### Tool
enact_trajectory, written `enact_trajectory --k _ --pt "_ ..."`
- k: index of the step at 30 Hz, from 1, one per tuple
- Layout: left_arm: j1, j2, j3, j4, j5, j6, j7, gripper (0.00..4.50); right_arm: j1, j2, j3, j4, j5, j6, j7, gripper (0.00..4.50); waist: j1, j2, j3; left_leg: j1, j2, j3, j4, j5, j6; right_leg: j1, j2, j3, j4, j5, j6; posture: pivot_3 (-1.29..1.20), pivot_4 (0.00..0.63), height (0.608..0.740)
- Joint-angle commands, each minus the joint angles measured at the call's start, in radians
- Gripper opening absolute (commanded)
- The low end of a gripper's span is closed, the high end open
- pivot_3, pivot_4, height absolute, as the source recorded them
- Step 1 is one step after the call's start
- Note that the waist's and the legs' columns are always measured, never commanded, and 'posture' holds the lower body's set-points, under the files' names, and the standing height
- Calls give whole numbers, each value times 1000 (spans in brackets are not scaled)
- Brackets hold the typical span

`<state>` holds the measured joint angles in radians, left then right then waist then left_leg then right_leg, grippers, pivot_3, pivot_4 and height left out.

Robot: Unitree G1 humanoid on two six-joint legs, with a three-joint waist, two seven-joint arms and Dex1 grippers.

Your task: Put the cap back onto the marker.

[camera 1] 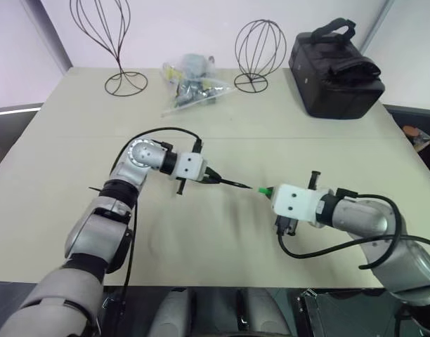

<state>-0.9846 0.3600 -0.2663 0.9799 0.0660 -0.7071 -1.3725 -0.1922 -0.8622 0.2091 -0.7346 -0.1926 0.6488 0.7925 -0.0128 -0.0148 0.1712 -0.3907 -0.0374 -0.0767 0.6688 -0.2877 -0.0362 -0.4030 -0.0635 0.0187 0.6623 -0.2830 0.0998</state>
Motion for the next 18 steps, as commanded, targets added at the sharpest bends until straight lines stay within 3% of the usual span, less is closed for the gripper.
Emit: enact_trajectory --k 1,18 --pt "-12 -4 1 -28 -11 -2 3 0 -16 7 -9 -22 -5 -2 -9 44 0 0 0 0 0 0 0 0 0 0 0 0 0 0 0 0 150 740" --pt "-9 -24 4 -44 -20 17 2 0 -33 27 10 -10 -15 -3 -14 44 0 0 0 0 0 0 0 0 0 0 0 0 0 0 0 0 150 740"
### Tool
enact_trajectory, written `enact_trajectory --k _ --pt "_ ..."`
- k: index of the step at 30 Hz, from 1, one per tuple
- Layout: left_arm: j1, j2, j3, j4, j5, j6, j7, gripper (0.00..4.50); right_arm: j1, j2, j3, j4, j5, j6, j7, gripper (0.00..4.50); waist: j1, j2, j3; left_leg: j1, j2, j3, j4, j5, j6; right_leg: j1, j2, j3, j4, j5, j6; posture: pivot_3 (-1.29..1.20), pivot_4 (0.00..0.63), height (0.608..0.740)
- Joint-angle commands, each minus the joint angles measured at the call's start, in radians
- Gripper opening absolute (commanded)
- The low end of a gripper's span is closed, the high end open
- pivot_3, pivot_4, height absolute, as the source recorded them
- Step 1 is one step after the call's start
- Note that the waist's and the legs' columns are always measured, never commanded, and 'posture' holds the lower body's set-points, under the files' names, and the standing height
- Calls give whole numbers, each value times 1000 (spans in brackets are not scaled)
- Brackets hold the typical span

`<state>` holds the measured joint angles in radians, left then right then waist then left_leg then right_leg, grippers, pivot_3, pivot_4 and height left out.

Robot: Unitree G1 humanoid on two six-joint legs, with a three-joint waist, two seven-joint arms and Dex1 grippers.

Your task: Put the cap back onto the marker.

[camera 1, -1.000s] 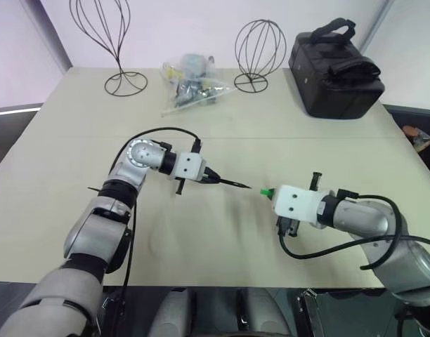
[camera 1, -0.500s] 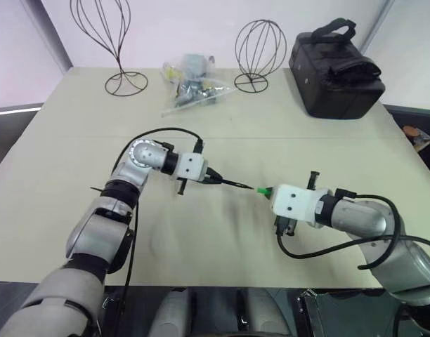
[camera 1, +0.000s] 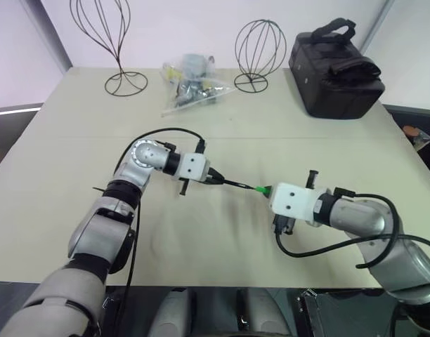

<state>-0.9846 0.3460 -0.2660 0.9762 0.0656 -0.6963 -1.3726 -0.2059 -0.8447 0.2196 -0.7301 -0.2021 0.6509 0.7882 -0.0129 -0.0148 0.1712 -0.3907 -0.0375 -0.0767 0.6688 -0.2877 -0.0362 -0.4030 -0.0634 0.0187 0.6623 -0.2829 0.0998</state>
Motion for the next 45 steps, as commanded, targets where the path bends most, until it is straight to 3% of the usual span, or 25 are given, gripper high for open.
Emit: enact_trajectory --k 1,21,32,45 --pt "-9 -11 4 -43 -21 10 1 0 -20 11 1 -14 -7 -4 -10 44 0 0 0 0 0 0 0 0 0 0 0 0 0 0 0 0 150 740" --pt "3 11 -28 -104 -3 49 -29 0 -32 6 55 15 -66 -21 -10 44 0 0 0 0 0 0 0 0 0 0 0 0 0 0 0 0 150 740" --pt "-10 18 -43 -120 57 67 76 0 -34 13 73 23 -112 -5 -12 44 0 0 0 0 0 0 0 0 0 0 0 0 0 0 0 0 150 740" --pt "21 9 -55 -191 40 117 84 0 -55 51 87 27 -136 9 -12 44 -1 0 0 0 0 0 0 0 0 0 0 0 0 0 0 0 150 740"
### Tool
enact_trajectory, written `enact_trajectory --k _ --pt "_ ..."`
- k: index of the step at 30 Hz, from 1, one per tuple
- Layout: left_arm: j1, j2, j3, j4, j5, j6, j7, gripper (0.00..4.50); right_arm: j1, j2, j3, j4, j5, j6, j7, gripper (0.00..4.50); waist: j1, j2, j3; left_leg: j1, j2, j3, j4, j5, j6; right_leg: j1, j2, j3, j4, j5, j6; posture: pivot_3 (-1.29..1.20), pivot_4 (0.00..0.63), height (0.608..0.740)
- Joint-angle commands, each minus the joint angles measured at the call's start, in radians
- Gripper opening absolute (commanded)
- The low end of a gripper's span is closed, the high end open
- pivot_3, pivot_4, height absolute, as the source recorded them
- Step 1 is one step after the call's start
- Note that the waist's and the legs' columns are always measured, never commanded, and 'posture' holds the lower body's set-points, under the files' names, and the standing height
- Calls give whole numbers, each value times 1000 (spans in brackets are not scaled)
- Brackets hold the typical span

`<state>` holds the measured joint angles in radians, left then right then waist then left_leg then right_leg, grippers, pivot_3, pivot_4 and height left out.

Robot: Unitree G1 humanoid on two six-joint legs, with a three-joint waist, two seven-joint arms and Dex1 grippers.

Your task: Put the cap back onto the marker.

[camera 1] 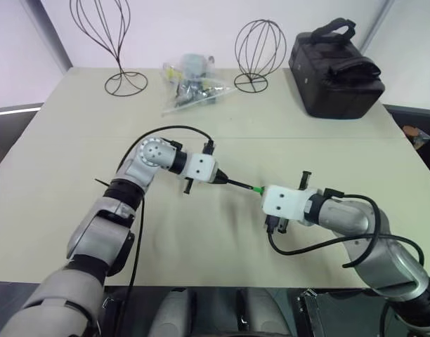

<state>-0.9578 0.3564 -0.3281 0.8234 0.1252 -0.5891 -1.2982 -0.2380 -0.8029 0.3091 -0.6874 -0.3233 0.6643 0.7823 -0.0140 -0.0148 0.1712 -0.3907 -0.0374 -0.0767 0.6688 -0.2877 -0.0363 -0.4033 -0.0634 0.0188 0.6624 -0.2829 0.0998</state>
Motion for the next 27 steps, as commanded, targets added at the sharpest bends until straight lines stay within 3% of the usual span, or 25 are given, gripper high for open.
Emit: enact_trajectory --k 1,27 --pt "-5 -2 6 -43 -20 14 10 0 -26 11 -2 -15 -18 -2 -7 44 1 0 0 0 0 0 0 0 0 0 0 0 0 0 0 0 150 740" --pt "-16 -27 4 -71 -20 -5 65 0 -80 85 70 -16 -90 56 27 44 1 0 0 0 0 0 0 0 0 0 0 0 0 0 0 0 150 740"
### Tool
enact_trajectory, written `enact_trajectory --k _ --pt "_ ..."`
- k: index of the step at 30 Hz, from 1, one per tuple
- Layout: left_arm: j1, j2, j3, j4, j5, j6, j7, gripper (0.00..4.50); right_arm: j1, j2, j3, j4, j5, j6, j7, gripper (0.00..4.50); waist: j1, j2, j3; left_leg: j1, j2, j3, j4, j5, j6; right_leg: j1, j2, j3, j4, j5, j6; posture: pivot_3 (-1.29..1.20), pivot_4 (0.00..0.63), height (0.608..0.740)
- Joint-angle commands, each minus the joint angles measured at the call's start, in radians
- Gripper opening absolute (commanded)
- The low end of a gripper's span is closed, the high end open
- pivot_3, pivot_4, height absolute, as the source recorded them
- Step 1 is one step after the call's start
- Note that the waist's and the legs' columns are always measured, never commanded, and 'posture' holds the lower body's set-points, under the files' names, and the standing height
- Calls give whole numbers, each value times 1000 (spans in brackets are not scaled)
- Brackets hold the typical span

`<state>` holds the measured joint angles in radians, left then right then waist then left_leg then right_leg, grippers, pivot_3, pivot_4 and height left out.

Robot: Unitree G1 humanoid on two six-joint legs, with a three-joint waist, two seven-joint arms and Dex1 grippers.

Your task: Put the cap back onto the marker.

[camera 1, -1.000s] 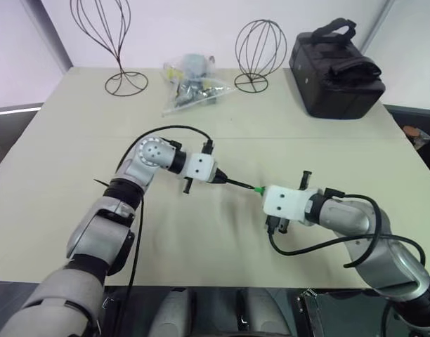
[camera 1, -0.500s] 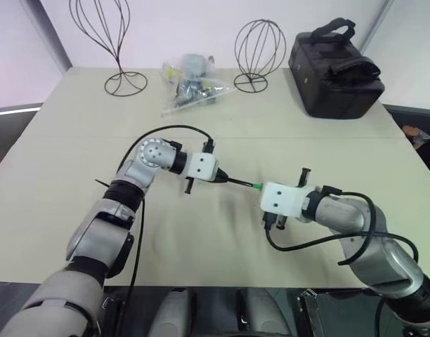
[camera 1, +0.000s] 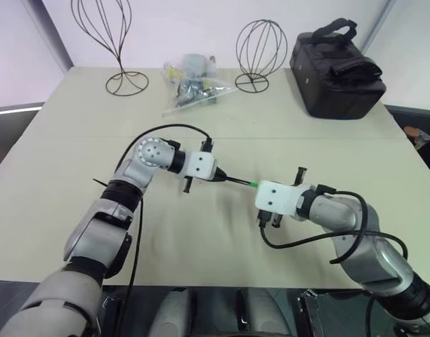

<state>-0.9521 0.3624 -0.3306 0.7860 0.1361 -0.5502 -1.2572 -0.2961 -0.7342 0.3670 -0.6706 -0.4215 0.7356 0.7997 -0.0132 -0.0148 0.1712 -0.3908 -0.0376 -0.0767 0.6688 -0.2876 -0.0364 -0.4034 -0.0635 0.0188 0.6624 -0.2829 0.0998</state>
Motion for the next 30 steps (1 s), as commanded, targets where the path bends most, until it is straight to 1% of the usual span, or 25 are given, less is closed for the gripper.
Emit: enact_trajectory --k 1,18,30 --pt "-23 -35 8 -32 -32 -45 25 0 -22 17 12 -34 8 -15 12 44 0 0 0 0 0 0 0 0 0 0 0 0 0 0 0 0 150 740" --pt "-22 -52 -11 -31 -12 -93 58 0 -69 53 23 -21 2 18 24 44 0 0 0 0 0 0 0 0 0 0 0 0 0 0 0 0 150 740" --pt "-34 -53 -25 -30 44 -95 108 0 -95 47 76 -20 -43 58 56 44 -1 0 0 0 0 0 0 0 0 0 0 0 0 0 0 0 150 740"
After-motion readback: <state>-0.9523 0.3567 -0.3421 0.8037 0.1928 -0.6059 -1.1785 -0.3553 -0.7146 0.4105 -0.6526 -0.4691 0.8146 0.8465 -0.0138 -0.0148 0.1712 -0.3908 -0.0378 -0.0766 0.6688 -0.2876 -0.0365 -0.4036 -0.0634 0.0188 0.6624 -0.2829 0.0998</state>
